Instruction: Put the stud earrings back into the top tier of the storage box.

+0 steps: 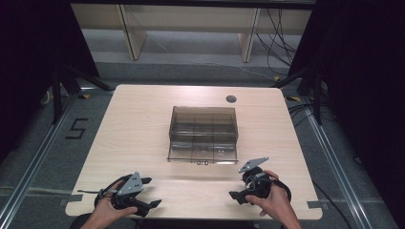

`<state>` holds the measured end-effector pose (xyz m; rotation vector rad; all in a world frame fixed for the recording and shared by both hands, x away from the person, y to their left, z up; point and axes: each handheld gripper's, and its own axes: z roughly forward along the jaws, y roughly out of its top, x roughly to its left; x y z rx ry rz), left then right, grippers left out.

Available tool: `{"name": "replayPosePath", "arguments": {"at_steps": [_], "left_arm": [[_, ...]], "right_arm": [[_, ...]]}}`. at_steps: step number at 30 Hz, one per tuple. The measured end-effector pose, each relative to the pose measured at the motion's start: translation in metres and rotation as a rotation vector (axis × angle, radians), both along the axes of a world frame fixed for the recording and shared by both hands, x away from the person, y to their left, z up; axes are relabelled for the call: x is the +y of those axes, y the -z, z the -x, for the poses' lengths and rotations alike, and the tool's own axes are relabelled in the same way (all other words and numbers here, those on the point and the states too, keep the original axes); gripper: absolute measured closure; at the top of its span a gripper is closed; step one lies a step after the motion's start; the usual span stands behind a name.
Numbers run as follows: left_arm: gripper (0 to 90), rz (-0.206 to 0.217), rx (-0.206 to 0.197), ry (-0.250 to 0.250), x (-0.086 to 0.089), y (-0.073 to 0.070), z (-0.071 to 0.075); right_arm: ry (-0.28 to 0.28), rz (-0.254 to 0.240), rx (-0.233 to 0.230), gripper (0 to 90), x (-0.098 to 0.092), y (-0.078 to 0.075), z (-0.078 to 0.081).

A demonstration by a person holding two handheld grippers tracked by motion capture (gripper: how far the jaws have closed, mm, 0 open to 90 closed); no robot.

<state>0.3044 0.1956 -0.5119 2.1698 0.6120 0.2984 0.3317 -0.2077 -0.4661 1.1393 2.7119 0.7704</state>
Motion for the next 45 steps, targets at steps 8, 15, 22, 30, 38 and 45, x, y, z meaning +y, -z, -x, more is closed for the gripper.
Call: {"name": "replayPosePath", "arguments": {"at_steps": [8,15,22,30,38,45], "left_arm": [[16.6,0.012,-0.008,-0.008,-0.001,0.001,0.001],[16.6,0.01,-0.013,-0.009,-0.001,0.001,0.001],[16.6,0.003,-0.015,0.01,0.0,0.001,0.001],[16.6,-0.008,-0.023,0.019,0.0,0.0,0.0],[16.6,0.003,-0.005,-0.001,0.0,0.0,0.001],[16.5,0.005,-0.004,-0.004,0.001,0.0,0.002]], "right_arm": [[0.032,0.007,0.009,19.9,-0.003,0.007,0.005],[0.041,0.017,0.006,19.5,-0.005,0.011,0.008],[0.01,-0.01,0.006,18.7,-0.006,0.017,0.01],[0.037,-0.013,-0.025,18.1,-0.006,0.02,0.016],[0.038,-0.025,-0.033,17.5,-0.007,0.02,0.021],[0.026,-0.028,-0.04,17.5,-0.009,0.022,0.022]]}}
